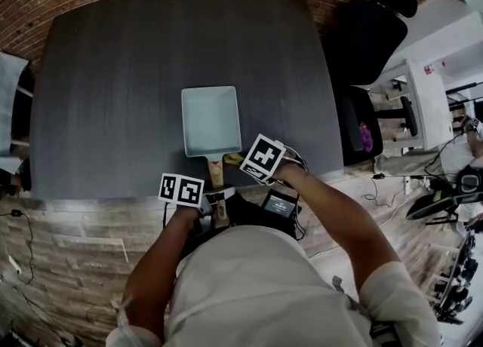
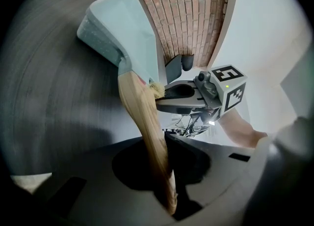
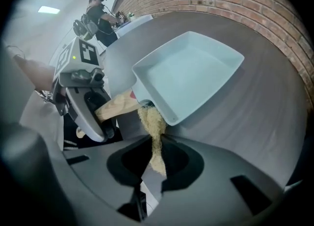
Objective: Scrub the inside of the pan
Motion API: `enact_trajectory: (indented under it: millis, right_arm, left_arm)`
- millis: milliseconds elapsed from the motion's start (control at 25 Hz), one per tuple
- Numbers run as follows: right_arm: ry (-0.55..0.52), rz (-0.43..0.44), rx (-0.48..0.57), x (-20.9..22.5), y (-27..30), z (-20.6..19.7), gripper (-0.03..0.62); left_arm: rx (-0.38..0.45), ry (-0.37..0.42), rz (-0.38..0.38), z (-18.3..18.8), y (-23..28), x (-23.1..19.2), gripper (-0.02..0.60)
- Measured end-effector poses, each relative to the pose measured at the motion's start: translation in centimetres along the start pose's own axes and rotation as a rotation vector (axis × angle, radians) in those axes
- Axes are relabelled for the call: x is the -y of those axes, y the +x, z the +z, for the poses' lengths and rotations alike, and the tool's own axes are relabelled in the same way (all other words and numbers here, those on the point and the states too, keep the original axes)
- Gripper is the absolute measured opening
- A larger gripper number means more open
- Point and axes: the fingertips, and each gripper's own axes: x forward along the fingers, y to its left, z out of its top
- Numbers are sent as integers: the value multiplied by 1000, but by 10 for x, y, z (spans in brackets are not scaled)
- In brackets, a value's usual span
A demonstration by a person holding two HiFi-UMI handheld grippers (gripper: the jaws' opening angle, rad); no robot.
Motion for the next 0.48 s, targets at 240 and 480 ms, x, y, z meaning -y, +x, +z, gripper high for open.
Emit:
enact_trajectory:
  millis: [240, 480]
  right_arm:
    - [29, -21, -5, 12, -4, -10, 57]
    - [28, -48, -37, 24, -11, -26, 55]
  left_arm:
    - [-7, 0, -5, -1, -2, -1, 69]
    - [-10, 2, -10, -1, -1, 0, 69]
